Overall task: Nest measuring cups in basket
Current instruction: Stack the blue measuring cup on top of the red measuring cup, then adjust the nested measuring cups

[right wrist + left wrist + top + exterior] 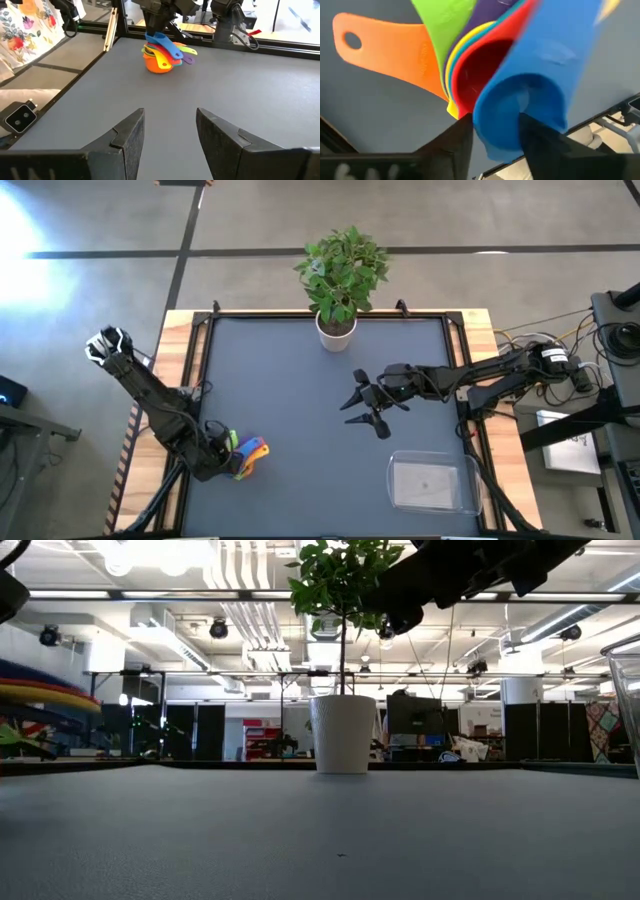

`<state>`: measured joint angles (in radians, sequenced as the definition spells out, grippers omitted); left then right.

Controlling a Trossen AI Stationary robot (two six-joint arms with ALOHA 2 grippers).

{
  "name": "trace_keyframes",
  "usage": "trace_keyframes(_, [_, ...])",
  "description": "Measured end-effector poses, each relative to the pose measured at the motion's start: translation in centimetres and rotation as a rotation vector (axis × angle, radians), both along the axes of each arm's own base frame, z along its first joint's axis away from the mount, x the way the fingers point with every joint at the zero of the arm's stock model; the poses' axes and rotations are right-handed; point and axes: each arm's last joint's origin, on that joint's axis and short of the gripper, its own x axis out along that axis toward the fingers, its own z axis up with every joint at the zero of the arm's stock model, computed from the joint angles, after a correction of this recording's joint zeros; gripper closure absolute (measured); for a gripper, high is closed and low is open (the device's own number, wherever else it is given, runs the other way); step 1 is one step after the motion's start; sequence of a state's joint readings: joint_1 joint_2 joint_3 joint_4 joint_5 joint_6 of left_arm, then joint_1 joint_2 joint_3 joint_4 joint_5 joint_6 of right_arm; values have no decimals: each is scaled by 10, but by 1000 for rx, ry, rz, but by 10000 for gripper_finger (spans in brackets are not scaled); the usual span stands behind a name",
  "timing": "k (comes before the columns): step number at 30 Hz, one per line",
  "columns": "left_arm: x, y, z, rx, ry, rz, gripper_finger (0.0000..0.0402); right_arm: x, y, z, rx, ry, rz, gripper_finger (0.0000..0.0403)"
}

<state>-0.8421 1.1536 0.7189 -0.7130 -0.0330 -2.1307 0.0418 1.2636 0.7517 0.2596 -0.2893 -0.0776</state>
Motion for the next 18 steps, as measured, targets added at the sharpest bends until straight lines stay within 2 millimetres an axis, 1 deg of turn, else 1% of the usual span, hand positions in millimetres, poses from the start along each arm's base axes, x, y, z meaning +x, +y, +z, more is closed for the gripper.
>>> trace_keyframes(4, [1, -1, 10, -8, -24, -25, 222, 0, 0, 0, 0, -3, 0, 236])
trace_keyframes(8, [-1, 1, 25, 44, -3, -63, 200, 0, 0, 1, 0, -16, 0, 236])
trace_keyframes(12, [-4, 5, 38, 110, 26, -101, 196, 1, 0, 4, 7, -44, -3, 236])
trace_keyframes(15, [-7, 8, 38, 152, 51, -115, 199, 2, 1, 7, 16, -75, -4, 236])
trace_keyframes(18, [-9, 9, 32, 167, 60, -131, 203, 3, 1, 9, 18, -92, -4, 236])
